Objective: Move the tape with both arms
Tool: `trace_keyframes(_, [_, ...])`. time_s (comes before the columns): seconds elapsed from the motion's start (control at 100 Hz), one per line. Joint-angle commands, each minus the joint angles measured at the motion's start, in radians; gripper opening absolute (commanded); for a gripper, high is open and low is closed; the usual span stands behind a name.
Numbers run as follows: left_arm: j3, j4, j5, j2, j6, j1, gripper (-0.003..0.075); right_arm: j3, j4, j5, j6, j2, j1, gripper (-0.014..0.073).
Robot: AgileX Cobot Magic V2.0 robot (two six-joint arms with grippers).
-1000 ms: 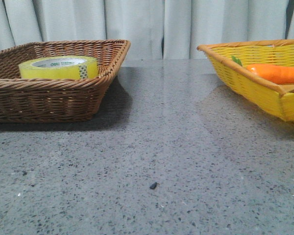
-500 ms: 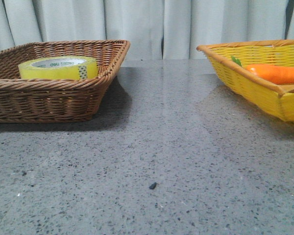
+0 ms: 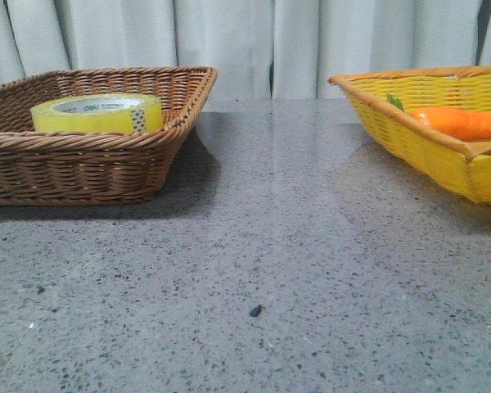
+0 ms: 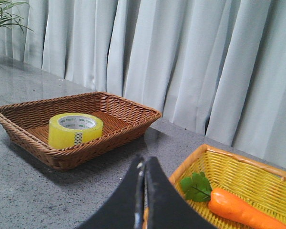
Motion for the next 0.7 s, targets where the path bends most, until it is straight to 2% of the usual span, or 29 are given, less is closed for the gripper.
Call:
trace_keyframes(0.0, [0.008,-0.012,-0.052,-0.030,0.000,0.003,-0.0020,-0.020,-0.004,-0.084,-0.003,0.011,-0.003,-0.0066])
trace_keyframes(0.41, [0.008,-0.012,-0.052,-0.030,0.000,0.003,-0.0020,0.024,-0.004,-0.119,-0.003,0.009,-0.022,-0.0066])
trace_keyframes(0.53, [0.008,-0.012,-0.052,-0.030,0.000,0.003,-0.0021,0.092,-0.002,-0.267,-0.003,0.007,-0.109,-0.0066])
trace_keyframes(0.69, [0.008,-0.012,-0.052,-0.030,0.000,0.003,-0.0021,0.227,0.078,-0.585,-0.003,0.007,-0.278,-0.0066])
